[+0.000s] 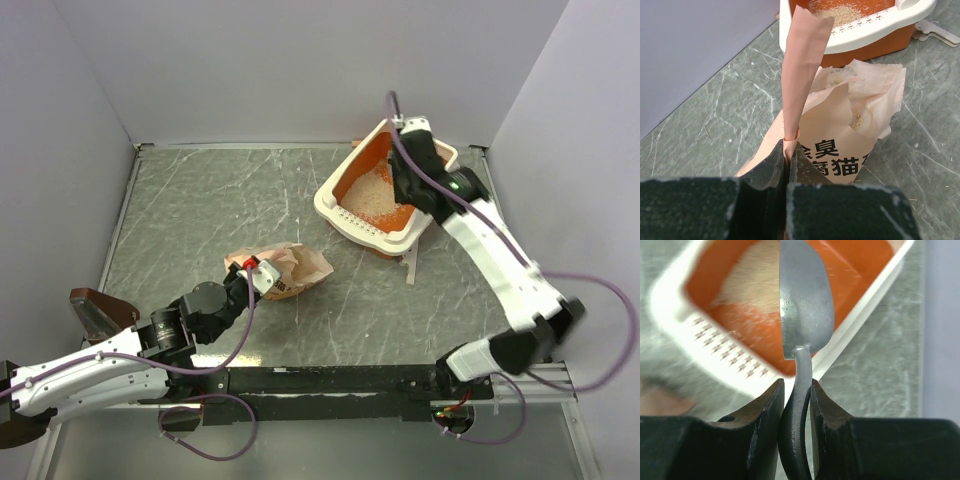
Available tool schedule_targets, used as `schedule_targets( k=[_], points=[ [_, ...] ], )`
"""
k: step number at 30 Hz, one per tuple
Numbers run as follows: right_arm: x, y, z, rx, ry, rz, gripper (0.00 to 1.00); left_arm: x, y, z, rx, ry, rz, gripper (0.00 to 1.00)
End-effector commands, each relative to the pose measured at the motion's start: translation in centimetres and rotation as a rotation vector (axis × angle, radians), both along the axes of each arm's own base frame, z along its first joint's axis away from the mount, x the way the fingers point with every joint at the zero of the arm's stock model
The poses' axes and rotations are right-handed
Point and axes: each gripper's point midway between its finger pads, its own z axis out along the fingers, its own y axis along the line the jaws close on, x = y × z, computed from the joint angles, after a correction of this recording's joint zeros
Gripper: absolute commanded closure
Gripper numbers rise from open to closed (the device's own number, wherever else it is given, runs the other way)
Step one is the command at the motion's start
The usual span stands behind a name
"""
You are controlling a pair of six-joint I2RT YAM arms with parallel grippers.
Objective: Fill the litter box with clean litter
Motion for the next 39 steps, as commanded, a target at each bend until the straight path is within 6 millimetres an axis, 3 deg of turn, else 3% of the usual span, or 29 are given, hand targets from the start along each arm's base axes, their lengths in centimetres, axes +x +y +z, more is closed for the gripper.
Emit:
schedule_targets(
  k=[1, 2, 3, 5, 6, 8, 9, 12, 17, 21, 23, 24, 32, 37, 38, 39],
  points=[
    [-4.2, 3.6, 1.0, 0.223, -0.006, 0.213, 1.0, 0.0, 0.2, 2.9, -0.078, -0.034, 0.013, 0.99],
    [-4.9, 4.2, 0.8, 0.248, 0.002, 0.248, 1.0, -0.1, 0.2, 2.8, -0.074, -0.032, 0.008, 0.99],
    [-5.8, 4.7, -0.8, 0.259, 0.039, 0.285, 1.0, -0.1, 0.2, 2.8, -0.074, -0.03, 0.007, 0.99],
    [-7.4, 6.1, -0.4, 0.32, 0.02, 0.363, 1.0, -0.1, 0.1, 2.8, -0.072, -0.029, 0.001, 0.99],
    [-8.0, 6.5, -1.7, 0.327, 0.045, 0.392, 1.0, -0.2, 0.0, 2.8, -0.074, -0.027, -0.005, 0.99],
    [-9.3, 8.3, -1.9, 0.373, 0.048, 0.476, 1.0, -0.2, 0.0, 2.9, -0.078, -0.025, -0.005, 0.99],
    [-9.9, 8.8, -2.9, 0.366, 0.067, 0.502, 1.0, -0.3, 0.0, 3.1, -0.086, -0.027, -0.008, 0.99],
    [-10.3, 9.8, -4.4, 0.354, 0.071, 0.542, 1.0, -0.3, 0.1, 3.4, -0.109, -0.035, -0.006, 0.99],
    [-8.5, 10.6, -7.2, 0.323, 0.089, 0.523, 1.0, -0.2, 0.6, 3.4, -0.116, -0.046, 0.015, 0.99],
    [-7.6, 12.0, -10.8, 0.332, 0.153, 0.522, 1.0, -0.1, 0.9, 3.4, -0.119, -0.053, 0.029, 0.99],
    [-6.7, 13.1, -11.1, 0.368, 0.117, 0.539, 1.0, 0.0, 1.1, 3.5, -0.126, -0.058, 0.04, 0.99],
    [-6.7, 13.3, -12.7, 0.374, 0.141, 0.531, 1.0, 0.1, 1.2, 3.5, -0.128, -0.059, 0.046, 0.99],
    [-2.2, 16.1, -14.6, 0.415, 0.03, 0.51, 1.0, 0.2, 1.8, 3.6, -0.124, -0.073, 0.065, 0.99],
    [0.5, 18.3, -17.2, 0.426, 0.034, 0.498, 1.0, 0.2, 1.7, 3.4, -0.112, -0.075, 0.061, 0.99],
    [1.3, 18.9, -16.9, 0.435, 0.019, 0.496, 1.0, 0.2, 1.7, 3.4, -0.113, -0.075, 0.06, 0.99],
    [2.0, 19.3, -18.2, 0.429, 0.033, 0.487, 1.0, 0.2, 1.6, 3.4, -0.112, -0.075, 0.06, 0.99]
  ],
)
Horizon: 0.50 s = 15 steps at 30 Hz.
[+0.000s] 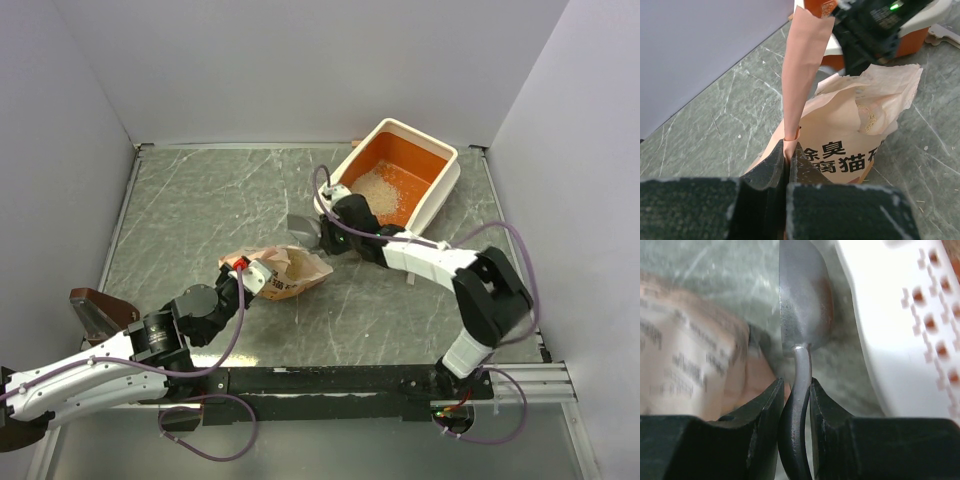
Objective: Fill the litter box with clean litter
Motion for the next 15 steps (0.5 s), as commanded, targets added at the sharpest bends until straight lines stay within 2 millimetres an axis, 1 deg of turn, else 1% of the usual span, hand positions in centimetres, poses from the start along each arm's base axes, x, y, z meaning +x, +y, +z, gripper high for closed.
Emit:
schedule_targets(
  k=[1, 2, 3, 4, 5, 6, 7, 8, 10, 11, 12, 13, 14, 15],
  points=[
    [4.8, 3.4, 1.2, 0.087, -0.104, -0.034, 1.0, 0.2, 0.0, 2.6, -0.085, -0.054, 0.015, 0.99],
    [5.8, 4.2, 1.9, 0.101, -0.121, -0.028, 1.0, 0.3, 0.0, 2.5, -0.084, -0.053, 0.017, 0.99],
    [6.2, 4.8, 0.3, 0.087, -0.092, -0.019, 1.0, 0.3, 0.0, 2.6, -0.085, -0.056, 0.018, 0.99],
    [6.6, 5.3, 0.1, 0.091, -0.082, -0.014, 1.0, 0.3, 0.1, 2.5, -0.078, -0.054, 0.019, 0.99],
    [7.4, 6.3, 0.9, 0.11, -0.098, -0.001, 1.0, 0.3, 0.2, 2.6, -0.08, -0.057, 0.022, 0.99],
    [7.8, 6.8, -0.6, 0.101, -0.077, 0.008, 1.0, 0.3, 0.3, 2.7, -0.083, -0.06, 0.027, 0.99],
    [8.0, 7.4, -1.0, 0.104, -0.062, 0.022, 1.0, 0.3, 0.5, 2.9, -0.09, -0.066, 0.028, 0.99],
    [9.0, 8.5, -1.3, 0.108, -0.055, 0.038, 1.0, 0.2, 0.5, 2.9, -0.092, -0.068, 0.027, 0.99],
    [9.5, 9.1, -2.2, 0.092, -0.026, 0.053, 1.0, 0.2, 0.5, 2.8, -0.094, -0.068, 0.025, 0.99],
    [10.3, 9.9, -2.3, 0.096, -0.032, 0.059, 0.97, 0.2, 0.4, 2.7, -0.089, -0.067, 0.025, 0.99],
    [10.7, 10.1, -2.5, 0.095, -0.029, 0.059, 0.94, 0.3, 0.3, 2.6, -0.083, -0.064, 0.025, 0.99],
    [10.9, 10.5, -2.2, 0.09, -0.017, 0.068, 0.87, 0.3, 0.3, 2.4, -0.074, -0.062, 0.028, 0.99],
    [11.1, 10.6, -3.3, 0.075, -0.001, 0.069, 0.84, 0.3, 0.2, 2.3, -0.071, -0.059, 0.023, 0.99],
    [11.2, 10.8, -3.5, 0.07, 0.006, 0.071, 0.79, 0.4, 0.2, 2.3, -0.068, -0.059, 0.026, 0.99]
  ],
)
